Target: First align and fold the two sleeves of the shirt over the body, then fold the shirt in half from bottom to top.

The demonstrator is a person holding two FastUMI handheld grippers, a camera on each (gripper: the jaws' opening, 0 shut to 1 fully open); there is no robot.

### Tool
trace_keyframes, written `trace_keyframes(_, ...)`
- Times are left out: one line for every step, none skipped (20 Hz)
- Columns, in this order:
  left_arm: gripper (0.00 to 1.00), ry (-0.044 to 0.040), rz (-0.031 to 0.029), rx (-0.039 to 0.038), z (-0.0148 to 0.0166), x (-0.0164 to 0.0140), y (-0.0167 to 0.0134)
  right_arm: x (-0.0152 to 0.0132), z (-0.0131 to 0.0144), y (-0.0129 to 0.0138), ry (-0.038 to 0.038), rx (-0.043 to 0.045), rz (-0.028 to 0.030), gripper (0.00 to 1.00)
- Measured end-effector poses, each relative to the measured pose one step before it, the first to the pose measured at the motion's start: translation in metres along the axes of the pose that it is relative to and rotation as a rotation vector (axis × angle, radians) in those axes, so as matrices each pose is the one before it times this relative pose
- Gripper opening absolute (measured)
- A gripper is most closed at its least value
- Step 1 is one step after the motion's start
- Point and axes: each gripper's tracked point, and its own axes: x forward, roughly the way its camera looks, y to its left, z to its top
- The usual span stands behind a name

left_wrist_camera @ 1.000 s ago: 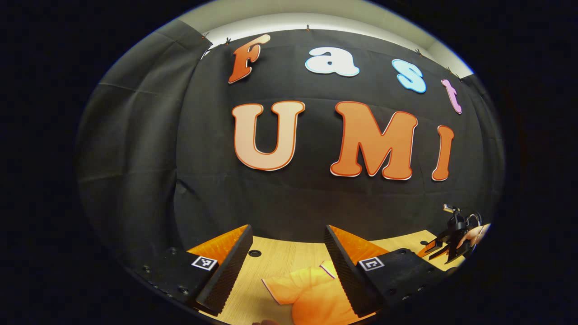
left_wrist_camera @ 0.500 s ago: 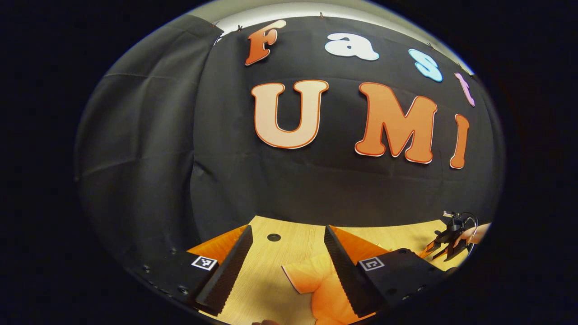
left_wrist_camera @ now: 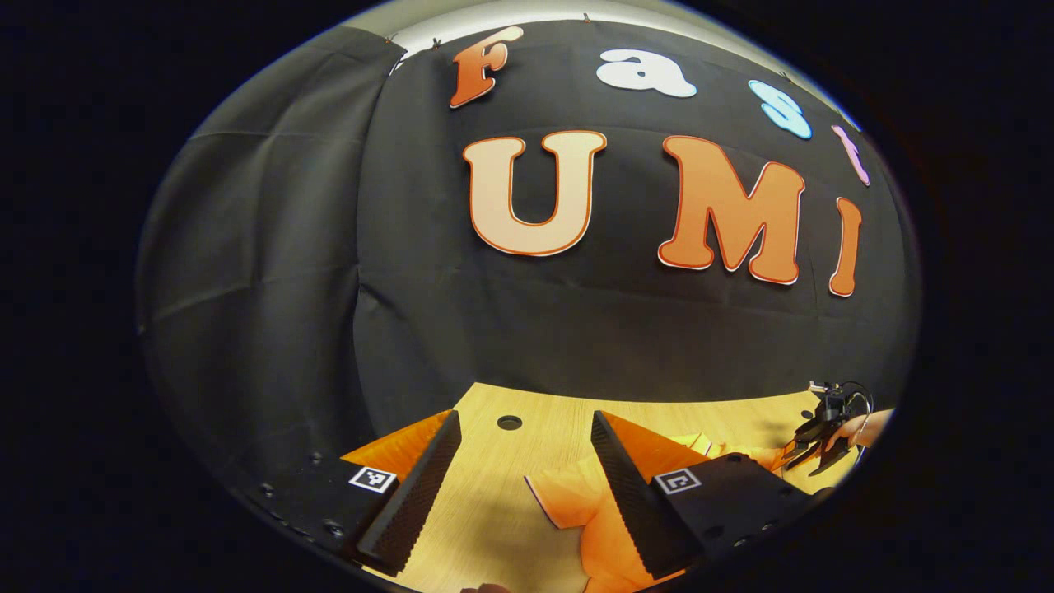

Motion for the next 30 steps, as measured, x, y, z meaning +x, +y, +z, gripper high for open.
trace_keyframes(0.98, 0.00052, 0.00079, 0.00243, 0.00046, 0.00021, 0.00016, 0.00162, -0.00094, 0.00360, 0.00447, 0.00524, 0.00603, 0.59)
trace_keyframes(0.98, 0.00503, 0.00003, 0.00187, -0.00192, -0.00048, 0.00016, -0.00064, -0.00283, 0.00286, 0.01886, 0.01190, 0.01946, 0.46)
trace_keyframes(0.98, 0.00585, 0.00500, 0.00096, -0.00066, -0.00039, 0.00109, -0.00070, -0.00077, 0.00058, 0.00779, 0.00670, 0.01400, 0.38)
trace_keyframes(0.98, 0.00200, 0.00157, -0.00055, 0.00020, 0.00039, -0.00033, 0.00002, -0.00044, 0.00129, 0.01036, 0.01986, 0.01152, 0.22)
trace_keyframes(0.98, 0.00120, 0.00276, 0.00030, 0.00059, -0.00015, 0.00024, -0.00051, 0.00250, 0.00026, -0.00828, -0.00069, 0.00345, 0.13)
trace_keyframes(0.98, -0.00050, 0.00233, 0.00335, -0.00071, -0.00057, 0.00048, -0.00107, 0.00151, -0.00126, -0.00812, 0.00603, 0.00211, 0.13)
trace_keyframes(0.98, -0.00271, 0.00114, 0.00534, 0.00133, 0.00009, 0.00024, -0.00266, 0.00045, 0.00321, -0.00737, -0.00910, 0.00631, 0.05)
trace_keyframes(0.98, -0.00614, 0.00050, 0.00566, 0.00072, -0.00054, 0.00047, -0.00170, 0.00137, 0.00136, -0.01546, -0.00725, 0.00185, 0.05)
trace_keyframes(0.98, -0.00747, 0.00106, 0.00510, 0.00270, -0.00006, 0.00054, -0.00469, 0.00282, 0.00441, -0.01913, -0.00212, 0.00833, 0.05)
trace_keyframes(0.98, -0.00641, 0.00282, 0.00226, 0.00095, -0.00087, 0.00070, -0.00531, 0.00152, 0.00378, -0.01235, -0.00717, 0.00833, 0.05)
trace_keyframes(0.98, -0.00487, -0.00064, -0.00105, 0.00162, -0.00071, 0.00006, -0.00707, 0.00181, 0.00312, -0.01424, -0.01340, 0.00494, 0.05)
trace_keyframes(0.98, -0.00384, 0.00124, -0.00162, 0.00045, -0.00089, 0.00077, -0.00730, 0.00148, 0.00336, -0.01417, -0.01899, 0.00592, 0.05)
trace_keyframes(0.98, -0.00503, -0.00343, -0.00280, 0.00225, -0.00060, 0.00142, -0.00780, 0.00278, 0.00414, -0.01734, -0.01699, 0.00503, 0.05)
trace_keyframes(0.98, -0.00338, -0.00545, -0.00383, 0.00150, -0.00161, 0.00183, -0.00934, 0.00248, 0.00620, -0.01350, -0.01679, 0.01251, 0.04)
trace_keyframes(0.98, -0.00131, -0.00517, -0.00377, 0.00023, 0.00023, -0.00004, -0.00911, 0.00297, 0.00629, -0.01625, -0.01810, 0.01293, 0.05)
trace_keyframes(0.98, -0.00072, -0.00627, -0.00408, 0.00042, -0.00044, -0.00020, -0.00905, 0.00402, 0.00666, -0.01659, -0.01969, 0.01066, 0.04)
trace_keyframes(0.98, -0.00050, -0.00347, -0.00341, 0.00023, 0.00018, 0.00024, -0.00897, 0.00455, 0.00699, -0.01755, -0.01935, 0.00995, 0.05)
trace_keyframes(0.98, -0.00180, -0.00350, -0.00367, -0.00113, 0.00047, -0.00029, -0.00850, 0.00343, 0.00741, -0.02020, -0.01680, 0.00743, 0.04)
trace_keyframes(0.98, -0.00068, -0.00335, -0.00379, 0.00048, -0.00024, 0.00029, -0.00674, 0.00241, 0.00961, -0.01457, -0.01941, 0.01014, 0.04)
trace_keyframes(0.98, -0.00091, -0.00365, -0.00360, 0.00028, -0.00024, 0.00100, -0.00548, 0.00197, 0.01020, -0.00916, -0.01842, 0.01322, 0.04)
trace_keyframes(0.98, -0.00143, -0.00407, -0.00365, 0.00116, -0.00058, 0.00107, -0.00553, 0.00053, 0.01096, -0.00910, -0.01551, 0.01075, 0.05)
trace_keyframes(0.98, -0.00079, -0.00225, -0.00327, -0.00103, 0.00042, 0.00112, -0.00362, 0.00084, 0.01105, -0.00914, -0.01834, 0.00919, 0.05)
trace_keyframes(0.98, 0.00019, -0.00372, -0.00423, -0.00049, -0.00108, 0.00115, -0.00241, -0.00062, 0.01034, -0.00574, -0.01690, 0.00762, 0.05)
trace_keyframes(0.98, -0.00087, -0.00351, -0.00597, -0.00198, -0.00270, 0.00413, -0.00172, -0.00050, 0.01107, -0.00233, -0.01151, 0.00804, 0.04)
trace_keyframes(0.98, -0.00176, -0.00224, -0.00485, -0.00020, -0.00152, 0.00367, 0.00000, -0.00318, 0.01145, 0.00467, -0.01588, 0.01095, 0.04)
trace_keyframes(0.98, 0.00001, 0.00154, -0.00098, -0.00120, -0.00170, 0.00471, 0.00062, -0.00065, 0.00931, 0.00094, -0.01784, 0.00533, 0.05)
trace_keyframes(0.98, 0.00025, 0.00442, 0.00108, 0.00006, -0.00037, 0.00501, 0.00084, -0.00064, 0.00815, -0.00158, -0.01987, 0.00235, 0.04)
trace_keyframes(0.98, 0.00184, 0.00396, 0.00044, 0.00062, 0.00110, 0.00452, 0.00092, -0.00205, 0.00694, 0.00046, -0.02070, 0.00472, 0.05)
trace_keyframes(0.98, 0.00323, 0.00283, -0.00101, -0.00156, 0.00043, 0.00524, 0.00055, -0.00133, 0.00928, 0.00462, -0.02013, 0.00795, 0.05)
trace_keyframes(0.98, 0.00458, 0.00500, -0.00166, -0.00242, 0.00024, 0.00546, 0.00341, -0.00405, 0.01166, 0.00634, -0.01587, 0.01197, 0.05)
